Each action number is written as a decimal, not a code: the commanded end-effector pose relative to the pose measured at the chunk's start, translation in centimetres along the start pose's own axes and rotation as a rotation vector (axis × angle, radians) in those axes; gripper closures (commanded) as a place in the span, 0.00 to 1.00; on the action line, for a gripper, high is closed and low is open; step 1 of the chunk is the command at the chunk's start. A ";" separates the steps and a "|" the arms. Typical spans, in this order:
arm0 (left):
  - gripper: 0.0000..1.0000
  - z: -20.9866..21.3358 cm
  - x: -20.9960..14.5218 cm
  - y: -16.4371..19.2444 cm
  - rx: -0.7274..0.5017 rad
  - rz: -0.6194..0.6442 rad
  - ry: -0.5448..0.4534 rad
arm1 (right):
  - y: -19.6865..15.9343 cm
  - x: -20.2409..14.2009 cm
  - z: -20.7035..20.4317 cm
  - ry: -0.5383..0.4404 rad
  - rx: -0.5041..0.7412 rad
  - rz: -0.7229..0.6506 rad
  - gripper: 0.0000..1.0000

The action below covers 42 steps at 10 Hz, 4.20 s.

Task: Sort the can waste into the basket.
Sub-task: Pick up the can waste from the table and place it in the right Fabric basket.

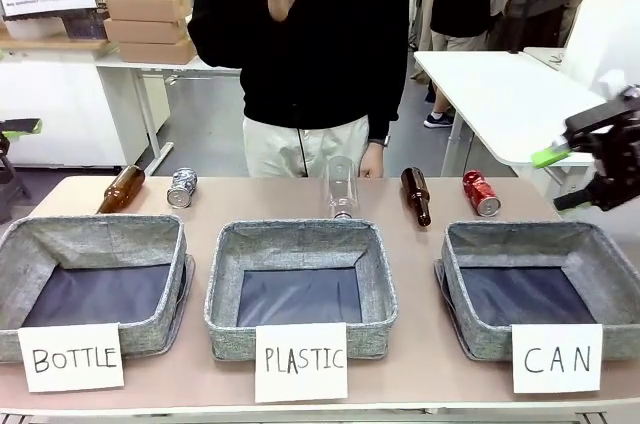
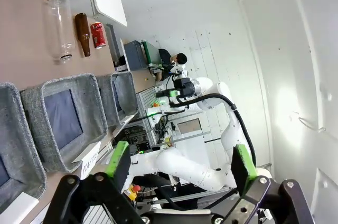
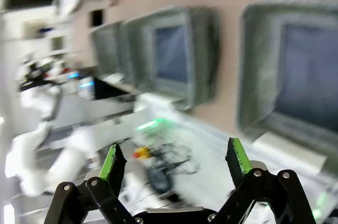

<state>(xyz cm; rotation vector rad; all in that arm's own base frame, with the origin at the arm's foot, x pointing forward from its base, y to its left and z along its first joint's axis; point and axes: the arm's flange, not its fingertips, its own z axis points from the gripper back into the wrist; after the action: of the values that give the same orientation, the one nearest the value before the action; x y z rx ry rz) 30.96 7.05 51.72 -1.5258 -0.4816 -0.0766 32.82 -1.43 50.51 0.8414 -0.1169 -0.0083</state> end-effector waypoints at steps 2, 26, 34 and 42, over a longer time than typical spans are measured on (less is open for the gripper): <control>0.00 -0.1 0.2 -0.1 -0.024 -0.025 -0.005 | -0.8 2.1 -1.9 -0.138 -0.573 0.081 0.00; 0.00 -0.1 0.2 -0.1 -0.024 -0.025 -0.005 | -11.7 35.3 -16.2 -0.098 -0.875 0.038 0.00; 0.00 -0.1 0.2 -0.1 -0.024 -0.025 -0.005 | -15.1 36.9 -18.8 0.010 -0.889 -0.029 0.19; 0.00 -0.1 0.2 -0.1 -0.024 -0.025 -0.005 | -15.3 36.8 -18.8 0.058 -0.885 -0.029 0.96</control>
<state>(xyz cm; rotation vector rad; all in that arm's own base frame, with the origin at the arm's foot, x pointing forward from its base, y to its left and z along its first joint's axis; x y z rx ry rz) 31.12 7.09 51.68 -1.5249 -0.4840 -0.0809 71.56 0.59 30.46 -0.0461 -0.0377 -0.0784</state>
